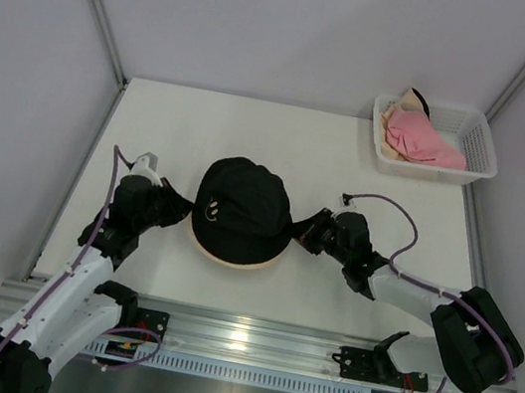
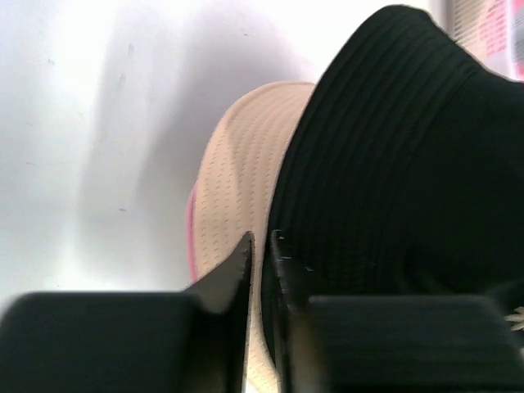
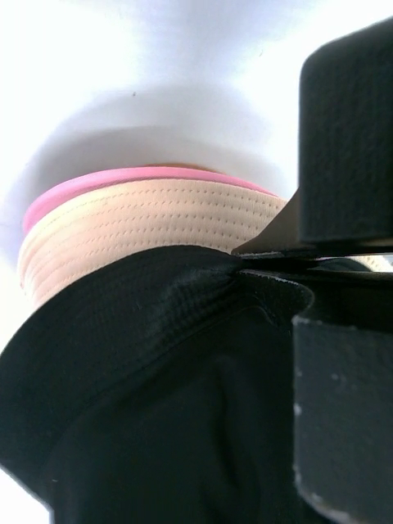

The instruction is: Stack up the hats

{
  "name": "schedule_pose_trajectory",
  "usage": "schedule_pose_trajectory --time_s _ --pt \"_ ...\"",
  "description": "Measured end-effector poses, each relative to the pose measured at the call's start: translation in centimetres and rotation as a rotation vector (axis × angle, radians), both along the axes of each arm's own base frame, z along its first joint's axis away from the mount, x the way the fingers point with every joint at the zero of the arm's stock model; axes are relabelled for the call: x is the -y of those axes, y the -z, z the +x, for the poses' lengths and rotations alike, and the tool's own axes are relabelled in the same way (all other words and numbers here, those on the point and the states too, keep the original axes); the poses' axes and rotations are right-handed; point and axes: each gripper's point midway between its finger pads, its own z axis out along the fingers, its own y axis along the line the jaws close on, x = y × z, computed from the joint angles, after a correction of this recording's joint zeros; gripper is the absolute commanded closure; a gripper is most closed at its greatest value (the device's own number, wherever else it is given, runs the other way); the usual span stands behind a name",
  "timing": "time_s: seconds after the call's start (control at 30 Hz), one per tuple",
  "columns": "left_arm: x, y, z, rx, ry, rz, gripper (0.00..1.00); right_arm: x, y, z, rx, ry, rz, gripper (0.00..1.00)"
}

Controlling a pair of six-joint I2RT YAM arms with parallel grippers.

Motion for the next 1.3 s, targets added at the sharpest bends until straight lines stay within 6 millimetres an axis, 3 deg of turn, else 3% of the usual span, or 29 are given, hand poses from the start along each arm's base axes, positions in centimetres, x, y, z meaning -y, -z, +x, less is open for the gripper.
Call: schedule_pose_trajectory --time_s 0.07,0.17,0.3,0.4,0.53,0.73,0.9,1.03,1.13,1.3 --pt "-0.3 -0.5 0.0 -0.014 0.004 0.038 0.53 0.5 -0.3 -0.1 0.018 -0.02 -0.039 0.95" --pt "-1.0 -2.4 0.3 0.003 -0.004 0.086 0.34 1.3 -1.0 0.5 0.048 -0.065 -0.09 0.94" --pt "-1.8 -6.1 1.4 0.094 -0.011 0.13 0.23 2.3 -2.2 2.7 0.095 -0.151 -0.129 0.94" --pt "-2.4 -8.3 2.7 0.155 -0.015 0.135 0.21 1.8 -2.7 4.2 0.133 -0.254 -0.161 0.91" --pt "-2.5 -8.9 4.9 0.184 0.007 0.099 0.23 0.5 -2.0 4.6 0.145 -0.374 -0.168 0.91" --pt "-0.5 -6.2 6.9 0.11 0.115 0.021 0.25 -0.8 -0.7 5.2 0.125 -0.466 -0.165 0.9" --pt "0.8 -5.7 7.1 0.1 0.159 -0.043 0.3 -1.3 -1.3 6.2 0.141 -0.493 -0.172 0.9" --pt "2.0 -5.9 6.8 0.113 0.201 -0.118 0.49 -1.4 -1.9 6.5 0.158 -0.497 -0.179 0.9" --pt "2.2 -5.4 6.6 0.093 0.201 -0.146 0.58 -1.4 -2.0 6.5 0.156 -0.498 -0.182 0.9" --pt "2.2 -4.0 6.3 0.047 0.185 -0.171 0.6 -1.4 -1.8 6.4 0.146 -0.498 -0.185 0.9"
